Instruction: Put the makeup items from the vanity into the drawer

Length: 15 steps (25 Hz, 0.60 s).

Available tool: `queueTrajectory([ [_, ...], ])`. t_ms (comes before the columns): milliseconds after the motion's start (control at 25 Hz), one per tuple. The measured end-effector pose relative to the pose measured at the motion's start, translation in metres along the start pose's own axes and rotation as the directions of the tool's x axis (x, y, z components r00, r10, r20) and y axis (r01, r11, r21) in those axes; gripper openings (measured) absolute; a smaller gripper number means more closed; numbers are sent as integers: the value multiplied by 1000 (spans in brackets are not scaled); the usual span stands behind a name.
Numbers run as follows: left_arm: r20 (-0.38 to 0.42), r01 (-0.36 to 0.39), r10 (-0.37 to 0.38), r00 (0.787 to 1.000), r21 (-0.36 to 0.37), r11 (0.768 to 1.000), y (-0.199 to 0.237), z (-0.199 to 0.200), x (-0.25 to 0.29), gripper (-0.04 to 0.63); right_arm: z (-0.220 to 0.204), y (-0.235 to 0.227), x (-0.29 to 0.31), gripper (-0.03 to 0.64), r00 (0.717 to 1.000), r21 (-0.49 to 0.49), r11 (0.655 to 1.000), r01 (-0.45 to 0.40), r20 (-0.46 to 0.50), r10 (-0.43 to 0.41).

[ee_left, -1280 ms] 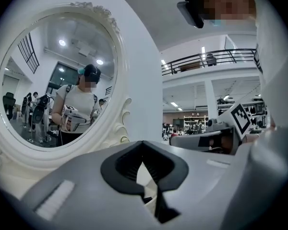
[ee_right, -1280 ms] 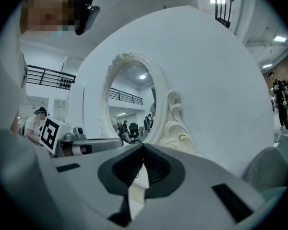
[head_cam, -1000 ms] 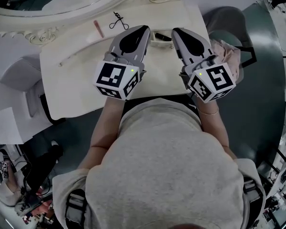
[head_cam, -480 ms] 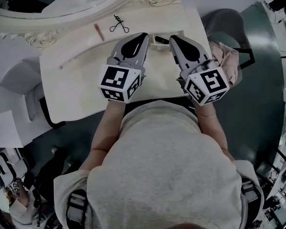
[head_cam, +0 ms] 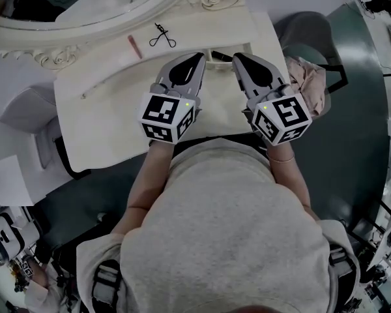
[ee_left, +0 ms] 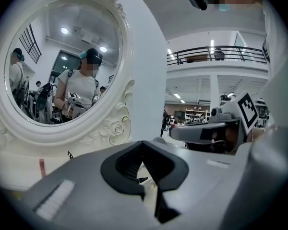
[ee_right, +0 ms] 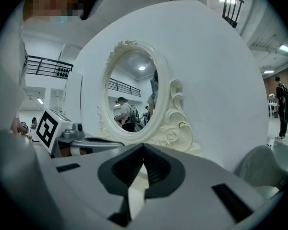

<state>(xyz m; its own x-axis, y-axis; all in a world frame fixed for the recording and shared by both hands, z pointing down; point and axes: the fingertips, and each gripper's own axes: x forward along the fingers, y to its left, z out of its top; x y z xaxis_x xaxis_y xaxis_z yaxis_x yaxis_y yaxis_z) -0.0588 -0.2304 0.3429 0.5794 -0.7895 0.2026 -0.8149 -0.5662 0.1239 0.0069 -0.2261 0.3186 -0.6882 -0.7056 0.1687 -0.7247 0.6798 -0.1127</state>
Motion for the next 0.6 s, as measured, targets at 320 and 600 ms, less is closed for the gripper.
queueTrajectory([
  [320, -11, 0, 0, 1000, 11, 1000, -3, -3, 2, 9, -3, 4, 2, 8, 1000, 1, 1000, -18, -4, 18],
  [600, -12, 6, -6, 1000, 11, 1000, -4, -3, 2, 9, -3, 2, 0, 8, 1000, 11, 1000, -20, -5, 20],
])
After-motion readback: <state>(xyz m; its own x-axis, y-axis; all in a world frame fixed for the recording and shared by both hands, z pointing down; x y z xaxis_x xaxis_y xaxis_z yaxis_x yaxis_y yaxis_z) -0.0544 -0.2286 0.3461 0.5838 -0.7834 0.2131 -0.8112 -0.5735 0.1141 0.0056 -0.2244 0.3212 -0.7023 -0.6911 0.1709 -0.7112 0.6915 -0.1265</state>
